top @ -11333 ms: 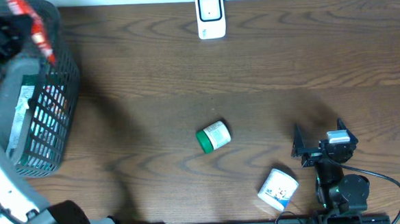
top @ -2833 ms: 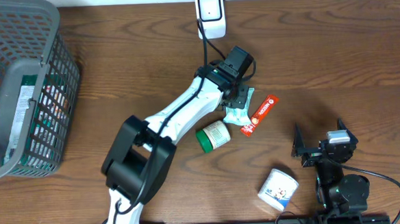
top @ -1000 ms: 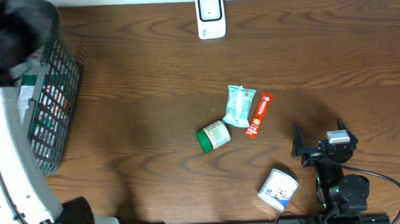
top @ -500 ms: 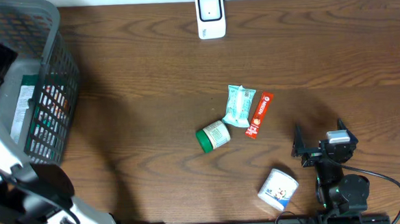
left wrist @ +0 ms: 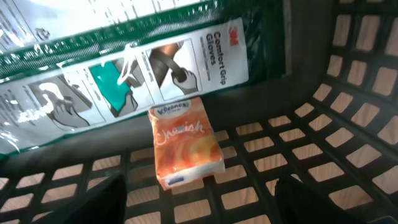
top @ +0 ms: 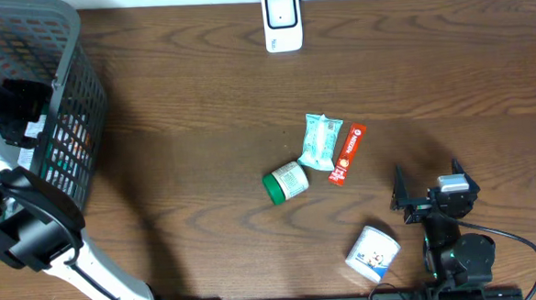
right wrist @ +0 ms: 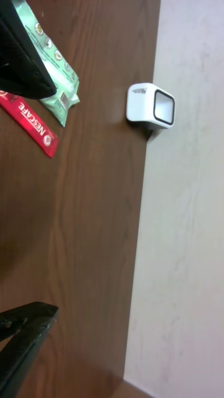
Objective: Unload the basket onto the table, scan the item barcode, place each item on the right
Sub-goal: 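Move the left gripper into the basket and grasp the orange Kleenex pack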
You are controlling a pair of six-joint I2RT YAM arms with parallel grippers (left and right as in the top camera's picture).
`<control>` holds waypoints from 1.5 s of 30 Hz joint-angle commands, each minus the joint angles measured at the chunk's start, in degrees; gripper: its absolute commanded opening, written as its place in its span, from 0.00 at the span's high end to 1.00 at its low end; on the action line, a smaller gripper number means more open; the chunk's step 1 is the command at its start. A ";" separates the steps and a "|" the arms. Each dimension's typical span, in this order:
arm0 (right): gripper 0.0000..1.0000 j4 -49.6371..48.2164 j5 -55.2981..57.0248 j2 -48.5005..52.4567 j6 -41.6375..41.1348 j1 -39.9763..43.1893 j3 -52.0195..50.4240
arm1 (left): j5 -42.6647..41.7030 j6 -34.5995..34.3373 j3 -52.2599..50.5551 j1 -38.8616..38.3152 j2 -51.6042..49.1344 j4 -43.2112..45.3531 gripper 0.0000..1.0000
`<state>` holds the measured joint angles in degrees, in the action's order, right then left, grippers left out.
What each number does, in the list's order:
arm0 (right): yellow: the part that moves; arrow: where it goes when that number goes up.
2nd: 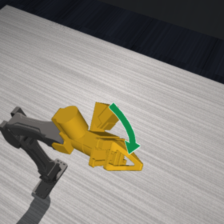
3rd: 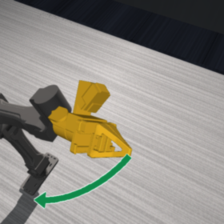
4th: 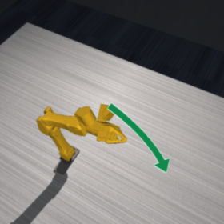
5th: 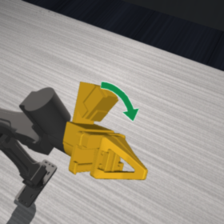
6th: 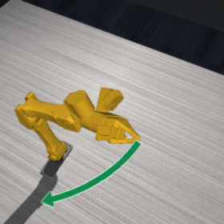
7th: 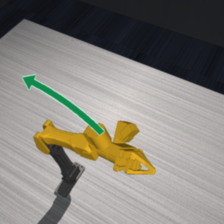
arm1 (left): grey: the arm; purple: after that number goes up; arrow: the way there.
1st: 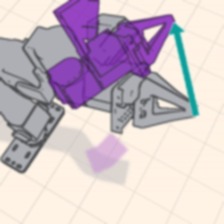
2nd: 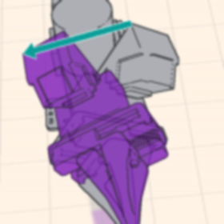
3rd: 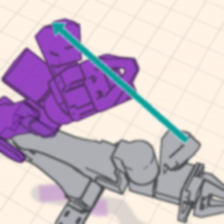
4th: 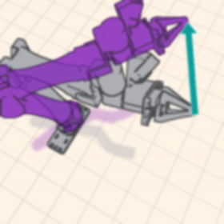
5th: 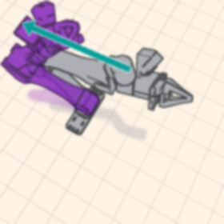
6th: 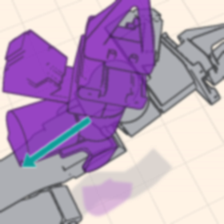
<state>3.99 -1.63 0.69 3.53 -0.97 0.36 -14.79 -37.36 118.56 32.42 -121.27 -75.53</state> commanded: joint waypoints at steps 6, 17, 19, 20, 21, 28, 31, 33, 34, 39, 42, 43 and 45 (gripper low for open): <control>0.01 0.15 0.28 -0.26 -0.70 -0.20 -0.07 | -1.09 -0.92 -5.35 -1.42 -1.27 2.27 0.24; 0.01 0.15 0.28 -0.26 -0.70 -0.20 -0.07 | -1.09 -2.45 -13.79 -1.49 -1.27 9.49 0.24; 0.01 0.15 0.28 -0.26 -0.68 -0.20 -0.07 | -1.07 -2.43 -14.58 -1.49 -1.27 10.21 0.27; 0.01 0.15 0.26 -0.24 -0.70 -0.20 -0.07 | -1.09 -2.43 -14.82 -1.49 -1.27 10.38 0.29; 0.01 0.15 0.28 -0.26 -0.70 -0.20 -0.07 | -1.07 -2.43 -15.02 -1.49 -1.27 10.56 0.30; 0.01 0.15 0.28 -0.26 -0.70 -0.20 -0.07 | -1.07 -2.40 -15.12 -1.49 -1.27 10.56 0.51; 0.01 0.15 0.28 -0.26 -0.68 -0.20 -0.07 | -1.07 -2.38 -15.19 -1.49 -1.27 10.54 0.58; 0.01 0.15 0.28 -0.24 -0.70 -0.20 -0.07 | -1.07 -2.38 -15.23 -1.49 -1.27 10.51 0.66; 0.01 0.15 0.26 -0.24 -0.70 -0.20 -0.07 | -1.09 -2.38 -15.23 -1.49 -1.27 10.54 0.69; 0.01 0.15 0.28 -0.24 -0.70 -0.20 -0.07 | -1.79 -2.38 -14.99 -1.09 -0.96 10.95 0.86; 0.01 0.15 0.28 -0.24 -0.70 -0.20 -0.07 | -3.32 -2.38 -13.86 -0.24 -0.13 10.93 0.93; 0.01 0.15 0.28 -0.24 -0.68 -0.20 -0.07 | -3.54 -2.36 -13.40 0.09 0.28 10.95 0.93; 0.01 0.15 0.28 -0.24 -0.68 -0.20 -0.07 | -3.63 -2.36 -12.59 0.92 1.44 10.97 0.93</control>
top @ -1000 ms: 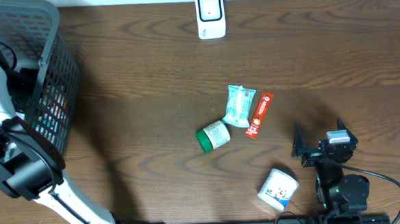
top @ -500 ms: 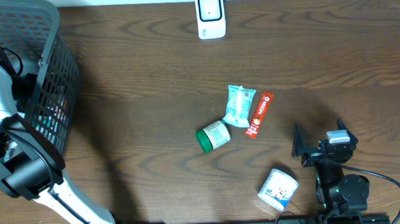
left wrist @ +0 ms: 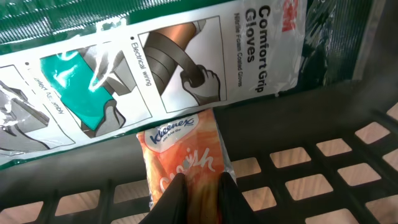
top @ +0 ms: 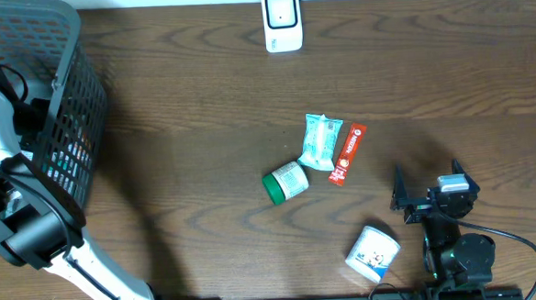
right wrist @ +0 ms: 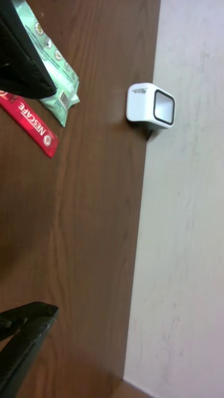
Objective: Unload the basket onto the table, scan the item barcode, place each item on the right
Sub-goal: 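Move the left gripper into the basket and grasp the orange Kleenex pack, then lift the Kleenex pack out and hold it below the scanner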
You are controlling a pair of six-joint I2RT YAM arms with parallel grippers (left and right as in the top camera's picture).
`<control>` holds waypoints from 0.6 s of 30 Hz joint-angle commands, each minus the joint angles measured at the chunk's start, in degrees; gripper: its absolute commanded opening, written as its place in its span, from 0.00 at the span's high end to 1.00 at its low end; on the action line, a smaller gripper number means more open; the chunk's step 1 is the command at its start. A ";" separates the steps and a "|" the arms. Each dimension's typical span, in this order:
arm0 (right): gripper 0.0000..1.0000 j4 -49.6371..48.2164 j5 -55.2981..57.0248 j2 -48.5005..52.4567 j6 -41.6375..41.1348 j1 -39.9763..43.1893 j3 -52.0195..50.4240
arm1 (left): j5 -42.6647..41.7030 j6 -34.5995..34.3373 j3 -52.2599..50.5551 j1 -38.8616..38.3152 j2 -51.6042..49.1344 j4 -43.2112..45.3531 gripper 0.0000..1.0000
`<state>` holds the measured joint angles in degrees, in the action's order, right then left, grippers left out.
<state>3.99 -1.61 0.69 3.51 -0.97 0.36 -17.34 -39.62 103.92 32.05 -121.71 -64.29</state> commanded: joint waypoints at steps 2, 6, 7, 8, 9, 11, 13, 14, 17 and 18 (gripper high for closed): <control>0.01 0.15 0.26 -0.24 -0.68 -0.20 -0.07 | -1.05 -0.09 2.23 2.05 3.21 0.24 0.93; 0.01 0.15 0.26 -0.24 -0.66 -0.20 -0.07 | 0.76 -0.04 2.23 3.74 6.86 1.36 0.93; 0.01 0.15 0.26 -0.24 -0.66 -0.20 -0.07 | 1.57 0.00 2.23 3.98 7.61 1.44 0.93; 0.01 0.15 0.26 -0.24 -0.66 -0.20 -0.07 | 2.36 0.22 2.23 4.31 8.79 1.60 0.93; 0.01 0.15 0.26 -0.24 -0.66 -0.20 -0.07 | 2.89 0.55 2.23 4.55 9.81 1.86 0.93; 0.01 0.15 0.26 -0.24 -0.68 -0.20 -0.07 | 4.48 0.61 2.25 4.76 12.20 2.58 0.92; 0.01 0.15 0.26 -0.24 -0.68 -0.20 -0.07 | 5.60 2.05 2.25 4.79 14.99 3.85 0.93; 0.01 0.15 0.24 -0.24 -0.68 -0.20 -0.07 | 6.91 2.05 2.32 4.79 16.85 4.20 0.93; 0.01 0.15 0.26 -0.24 -0.68 -0.20 -0.07 | 11.56 2.05 3.02 4.63 22.12 4.00 0.93; 0.01 0.15 0.26 -0.26 -0.68 -0.20 -0.07 | 13.00 2.12 3.17 4.42 23.98 3.89 0.93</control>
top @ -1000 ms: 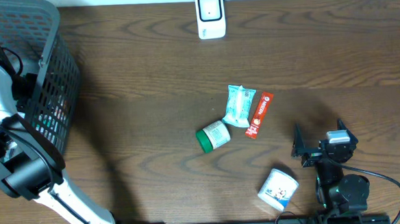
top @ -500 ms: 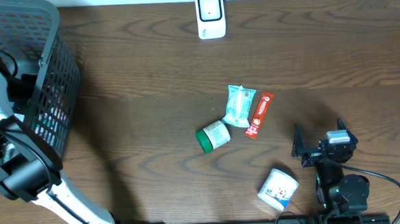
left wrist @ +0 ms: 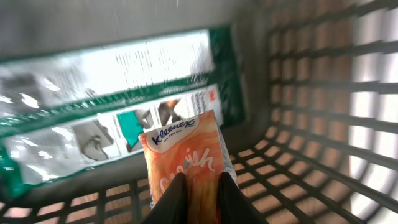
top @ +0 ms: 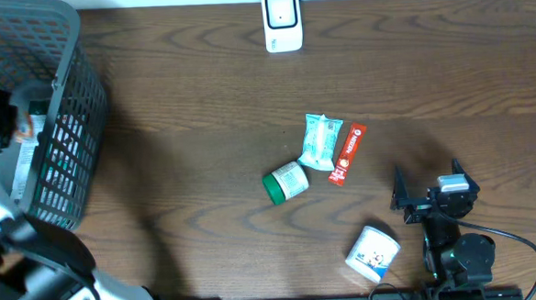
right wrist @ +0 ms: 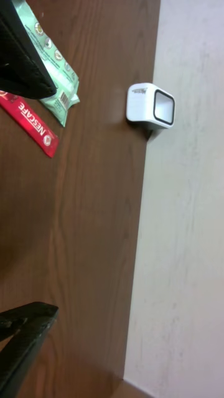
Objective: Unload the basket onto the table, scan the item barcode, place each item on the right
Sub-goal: 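Lift the Kleenex pack out and hold it below the scanner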
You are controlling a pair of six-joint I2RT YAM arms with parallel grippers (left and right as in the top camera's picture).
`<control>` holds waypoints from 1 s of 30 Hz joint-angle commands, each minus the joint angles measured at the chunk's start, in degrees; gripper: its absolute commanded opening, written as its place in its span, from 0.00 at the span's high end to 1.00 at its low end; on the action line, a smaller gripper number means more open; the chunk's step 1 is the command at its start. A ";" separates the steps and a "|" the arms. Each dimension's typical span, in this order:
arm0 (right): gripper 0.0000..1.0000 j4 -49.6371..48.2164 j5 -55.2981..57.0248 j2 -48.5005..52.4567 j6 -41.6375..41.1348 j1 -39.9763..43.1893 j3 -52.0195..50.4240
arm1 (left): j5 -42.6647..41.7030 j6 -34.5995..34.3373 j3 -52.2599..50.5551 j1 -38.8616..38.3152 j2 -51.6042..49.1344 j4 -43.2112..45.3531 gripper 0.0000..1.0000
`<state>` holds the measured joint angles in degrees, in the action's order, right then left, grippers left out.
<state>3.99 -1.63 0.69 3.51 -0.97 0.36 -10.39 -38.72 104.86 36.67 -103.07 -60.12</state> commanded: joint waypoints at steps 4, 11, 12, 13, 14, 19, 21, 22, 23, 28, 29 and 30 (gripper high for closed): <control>0.01 0.15 0.28 -0.24 -0.66 -0.20 -0.07 | 10.93 3.23 2.32 -2.71 12.92 -1.68 0.93; 0.01 0.15 0.28 -0.24 -0.68 -0.20 -0.07 | 26.10 5.70 2.32 -15.63 20.90 -8.70 0.93; 0.01 0.15 0.28 -0.24 -0.68 -0.20 -0.07 | 28.61 5.73 2.32 -18.43 21.31 -9.88 0.93; 0.01 0.15 0.28 -0.24 -0.66 -0.20 -0.07 | 30.34 5.75 2.32 -20.94 21.46 -10.91 0.93; 0.01 0.15 0.28 -0.24 -0.68 -0.20 -0.07 | 31.69 5.73 2.32 -23.45 21.46 -11.98 0.93; 0.01 0.15 0.28 -0.24 -0.68 -0.20 -0.07 | 38.12 5.70 2.29 -36.39 20.31 -15.58 0.93; 0.01 0.15 0.28 -0.24 -0.66 -0.20 -0.07 | 43.47 5.70 2.29 -41.35 19.80 -16.11 0.93; 0.01 0.15 0.28 -0.24 -0.66 -0.20 -0.07 | 46.49 5.73 2.29 -44.11 19.56 -16.15 0.93; 0.01 0.15 0.28 -0.24 -0.66 -0.20 -0.07 | 48.50 5.75 2.29 -46.03 19.47 -16.11 0.93; 0.01 0.15 0.28 -0.24 -0.68 -0.20 -0.07 | 55.06 7.26 2.27 -56.28 18.49 -14.95 0.93; 0.01 0.15 0.28 -0.24 -0.66 -0.20 -0.07 | 55.04 7.85 2.25 -57.70 18.01 -14.73 0.93; 0.01 0.15 0.28 -0.24 -0.68 -0.20 -0.07 | 55.01 8.37 2.23 -59.04 17.31 -14.69 0.93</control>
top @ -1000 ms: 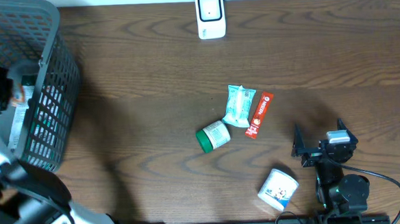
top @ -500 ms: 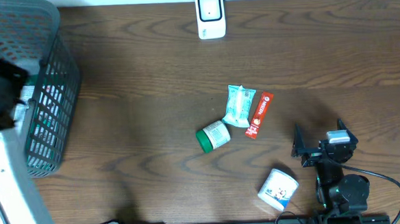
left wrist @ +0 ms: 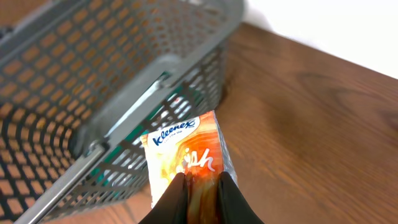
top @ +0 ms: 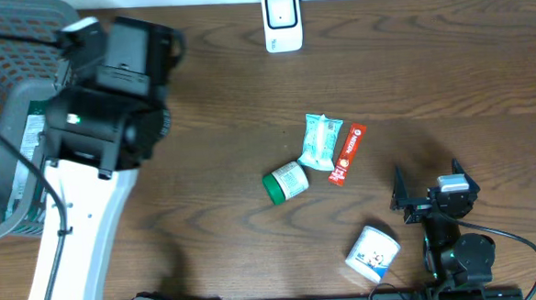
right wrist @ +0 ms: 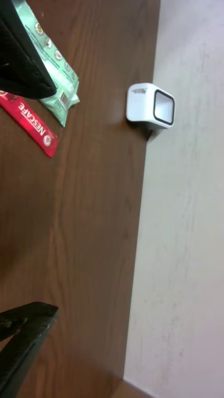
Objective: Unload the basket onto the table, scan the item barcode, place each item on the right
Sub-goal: 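Lift the Kleenex pack out and hold it below the scanner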
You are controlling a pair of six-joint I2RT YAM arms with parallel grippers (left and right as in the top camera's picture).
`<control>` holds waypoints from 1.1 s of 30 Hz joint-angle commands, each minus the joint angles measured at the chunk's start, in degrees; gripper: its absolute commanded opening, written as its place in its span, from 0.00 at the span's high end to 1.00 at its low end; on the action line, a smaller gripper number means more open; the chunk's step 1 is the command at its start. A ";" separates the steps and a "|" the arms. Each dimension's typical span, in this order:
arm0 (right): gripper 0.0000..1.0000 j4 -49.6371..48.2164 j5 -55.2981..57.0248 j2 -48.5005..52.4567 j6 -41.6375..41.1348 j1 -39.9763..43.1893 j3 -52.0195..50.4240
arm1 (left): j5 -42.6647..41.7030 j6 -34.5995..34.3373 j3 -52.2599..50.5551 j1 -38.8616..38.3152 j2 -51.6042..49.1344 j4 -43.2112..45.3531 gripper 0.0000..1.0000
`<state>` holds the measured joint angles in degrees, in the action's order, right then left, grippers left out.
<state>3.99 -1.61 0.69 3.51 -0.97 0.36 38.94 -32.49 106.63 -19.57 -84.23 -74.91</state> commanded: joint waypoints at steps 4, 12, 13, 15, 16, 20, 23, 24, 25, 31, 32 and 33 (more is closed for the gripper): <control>0.01 0.15 0.26 -0.24 -0.68 -0.20 -0.07 | 5.68 4.39 -0.46 -7.96 -5.66 0.11 0.93; 0.01 0.15 0.26 -0.24 -0.68 -0.20 -0.07 | 4.81 7.21 -2.10 -18.10 -20.72 -3.58 0.93; 0.01 0.15 0.26 -0.24 -0.66 -0.20 -0.07 | 4.83 7.23 -2.10 -18.97 -22.56 -4.22 0.93; 0.01 0.15 0.26 -0.24 -0.68 -0.20 -0.07 | 4.83 7.41 -2.12 -20.98 -27.19 -5.25 0.93; 0.01 0.15 0.26 -0.24 -0.66 -0.20 -0.07 | 4.83 7.43 -2.14 -21.68 -28.85 -5.40 0.93; 0.01 0.15 0.26 -0.24 -0.68 -0.20 -0.07 | 5.81 10.99 -2.14 -24.79 -36.54 -4.31 0.93; 0.01 0.15 0.26 -0.24 -0.68 -0.20 -0.07 | 6.78 11.91 -2.14 -26.08 -40.72 -2.60 0.93; 0.01 0.15 0.26 -0.24 -0.68 -0.20 -0.07 | 6.73 11.89 -2.14 -26.32 -41.86 -2.14 0.93; 0.01 0.15 0.26 -0.24 -0.66 -0.20 -0.07 | 6.71 11.89 -2.14 -26.58 -42.91 -1.86 0.93; 0.01 0.15 0.26 -0.24 -0.68 -0.20 -0.07 | -5.46 11.93 -2.19 -27.15 -45.03 3.30 0.93; 0.01 0.15 0.26 -0.24 -0.66 -0.20 -0.07 | -5.97 11.93 -2.19 -27.12 -45.03 4.15 0.93; 0.01 0.15 0.26 -0.24 -0.68 -0.20 -0.07 | -5.92 11.98 -2.19 -27.15 -45.03 4.92 0.93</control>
<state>3.99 -1.61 0.69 3.51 -0.97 0.36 37.50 -20.91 104.49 -46.61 -128.86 -70.85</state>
